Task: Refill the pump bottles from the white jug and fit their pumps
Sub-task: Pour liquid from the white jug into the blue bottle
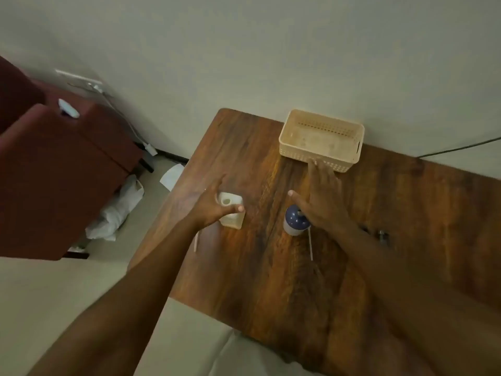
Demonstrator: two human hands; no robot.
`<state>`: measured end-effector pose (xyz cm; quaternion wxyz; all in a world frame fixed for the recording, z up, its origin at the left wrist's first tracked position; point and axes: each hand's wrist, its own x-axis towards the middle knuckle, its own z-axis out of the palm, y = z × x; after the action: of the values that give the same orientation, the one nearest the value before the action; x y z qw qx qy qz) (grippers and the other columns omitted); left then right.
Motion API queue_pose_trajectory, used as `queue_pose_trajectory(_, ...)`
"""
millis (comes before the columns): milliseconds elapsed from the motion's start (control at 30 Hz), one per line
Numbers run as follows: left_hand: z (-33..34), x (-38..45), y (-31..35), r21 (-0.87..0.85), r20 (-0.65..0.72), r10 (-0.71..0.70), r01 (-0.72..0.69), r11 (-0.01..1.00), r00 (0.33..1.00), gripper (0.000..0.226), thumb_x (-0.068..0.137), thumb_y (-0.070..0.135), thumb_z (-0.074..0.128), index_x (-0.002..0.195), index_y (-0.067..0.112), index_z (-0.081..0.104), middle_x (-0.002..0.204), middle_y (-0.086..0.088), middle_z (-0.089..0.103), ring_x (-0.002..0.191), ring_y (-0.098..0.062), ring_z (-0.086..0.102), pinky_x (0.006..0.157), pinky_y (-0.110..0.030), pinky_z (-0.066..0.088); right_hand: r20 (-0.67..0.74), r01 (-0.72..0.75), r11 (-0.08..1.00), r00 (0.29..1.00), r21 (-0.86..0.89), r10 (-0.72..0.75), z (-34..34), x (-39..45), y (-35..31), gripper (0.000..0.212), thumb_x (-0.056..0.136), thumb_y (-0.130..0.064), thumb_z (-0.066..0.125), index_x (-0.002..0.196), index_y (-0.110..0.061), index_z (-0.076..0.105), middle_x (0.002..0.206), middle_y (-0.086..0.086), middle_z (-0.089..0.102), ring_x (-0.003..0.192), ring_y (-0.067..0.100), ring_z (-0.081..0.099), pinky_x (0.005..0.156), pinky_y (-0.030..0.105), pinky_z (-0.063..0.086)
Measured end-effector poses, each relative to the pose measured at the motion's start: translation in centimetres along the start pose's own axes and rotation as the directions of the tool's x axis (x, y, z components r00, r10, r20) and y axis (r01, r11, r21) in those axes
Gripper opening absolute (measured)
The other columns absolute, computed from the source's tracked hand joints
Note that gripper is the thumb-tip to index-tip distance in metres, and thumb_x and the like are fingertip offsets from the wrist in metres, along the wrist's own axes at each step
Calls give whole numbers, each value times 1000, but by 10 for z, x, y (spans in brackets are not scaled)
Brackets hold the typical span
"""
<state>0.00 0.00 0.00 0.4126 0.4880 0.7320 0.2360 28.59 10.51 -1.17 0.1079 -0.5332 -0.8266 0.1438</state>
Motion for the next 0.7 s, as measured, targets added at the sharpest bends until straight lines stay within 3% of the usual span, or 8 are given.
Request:
queue_pose_trajectory(67,4,-1,-11,-123,61,-35,42,991,998,101,80,35,90,160,27,28,154,-5,46,139,-26,49,107,-34,47,42,-37,997,999,68,34,5,-4,4,99,88,-79,35,161,-22,0,169,10,9,154,33,12,120,57,23)
queue_pose_trajectory(133,10,-3,-28,-168,106,-52,70,983,993,82,74,30,94,141,36,46,135,5,58,130,-21,58,98,-30,54,56,-69,994,996,89,64,13,-14,10,99,89,-78,41,161,-25,-2,170,7,9,154,29,13,120,54,24)
queue_pose_trajectory(233,16,-4,-42,-272,150,-32,73,960,988,75,63,31,98,126,34,58,118,18,71,118,-3,66,90,-22,60,31,-146,978,989,149,143,24,-24,16,99,88,-76,48,160,-27,2,168,5,15,153,26,20,119,50,29)
queue_pose_trajectory(300,16,-6,-45,-294,148,-11,55,954,989,76,62,26,96,127,32,59,118,20,72,114,2,67,86,-18,60,51,-206,950,978,234,200,27,-30,16,102,83,-77,51,159,-28,5,167,4,18,152,25,23,118,51,32)
queue_pose_trajectory(433,19,2,-51,-235,111,11,16,972,994,71,75,-6,87,137,9,55,129,-7,67,118,-13,67,101,-34,58,131,-289,869,957,402,258,36,-47,15,113,72,-77,64,159,-33,7,167,-2,17,150,22,25,116,49,36)
queue_pose_trajectory(500,20,7,-52,-213,102,22,1,977,995,68,78,-10,83,137,1,54,131,-13,65,115,-10,67,98,-26,58,178,-326,828,945,456,274,42,-53,12,119,69,-72,75,159,-34,6,167,-3,17,150,23,26,117,46,35)
queue_pose_trajectory(633,20,12,-55,-208,109,43,-19,978,993,66,78,-11,83,136,0,54,127,-10,64,106,8,67,85,-9,55,241,-392,797,919,459,313,52,-52,4,132,62,-58,90,159,-33,3,164,1,25,148,25,30,119,46,33)
queue_pose_trajectory(700,19,12,-53,-198,106,37,-15,980,994,66,78,-8,83,137,1,54,127,-7,64,108,7,66,85,-7,53,268,-410,791,910,454,318,58,-50,2,135,61,-51,93,159,-29,3,164,2,27,150,24,29,120,47,32)
